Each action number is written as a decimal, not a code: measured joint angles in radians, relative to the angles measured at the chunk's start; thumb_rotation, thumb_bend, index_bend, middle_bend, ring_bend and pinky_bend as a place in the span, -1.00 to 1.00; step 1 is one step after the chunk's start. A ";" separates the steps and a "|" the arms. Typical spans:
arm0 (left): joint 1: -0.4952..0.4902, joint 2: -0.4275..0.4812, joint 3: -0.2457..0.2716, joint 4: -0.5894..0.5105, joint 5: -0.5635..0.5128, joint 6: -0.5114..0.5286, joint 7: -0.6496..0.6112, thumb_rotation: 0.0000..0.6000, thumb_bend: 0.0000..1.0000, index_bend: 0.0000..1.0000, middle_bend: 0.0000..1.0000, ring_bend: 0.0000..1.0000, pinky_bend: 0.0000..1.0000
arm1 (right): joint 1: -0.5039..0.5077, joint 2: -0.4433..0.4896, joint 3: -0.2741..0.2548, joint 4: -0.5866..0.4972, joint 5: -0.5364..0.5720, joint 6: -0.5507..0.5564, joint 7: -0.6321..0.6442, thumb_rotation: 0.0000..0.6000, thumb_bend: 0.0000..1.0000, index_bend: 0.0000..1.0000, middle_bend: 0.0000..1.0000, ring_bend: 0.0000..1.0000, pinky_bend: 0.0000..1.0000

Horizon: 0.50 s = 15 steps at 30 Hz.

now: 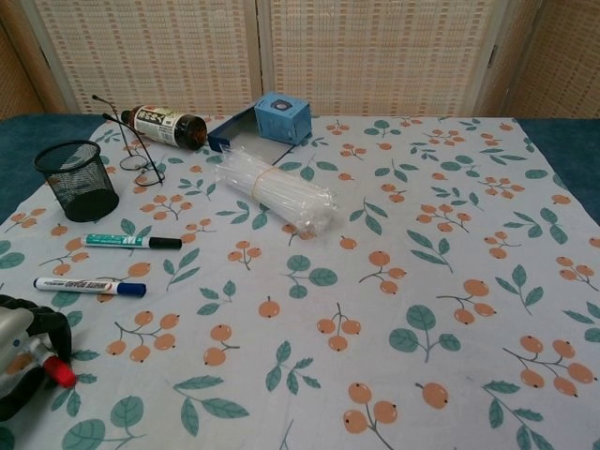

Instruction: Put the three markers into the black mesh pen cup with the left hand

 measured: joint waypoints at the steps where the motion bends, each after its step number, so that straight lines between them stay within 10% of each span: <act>1: 0.000 0.000 -0.001 0.002 0.001 0.002 -0.002 1.00 -0.14 0.06 0.17 -0.50 -0.65 | 0.000 0.000 0.000 0.000 -0.001 0.000 -0.001 1.00 -0.80 -0.22 -0.59 -0.38 -0.69; 15: 0.005 0.008 -0.012 -0.009 0.021 0.041 -0.026 1.00 -0.14 0.03 0.20 -0.47 -0.63 | -0.001 0.000 0.000 -0.001 -0.005 0.004 0.000 1.00 -0.80 -0.20 -0.59 -0.38 -0.69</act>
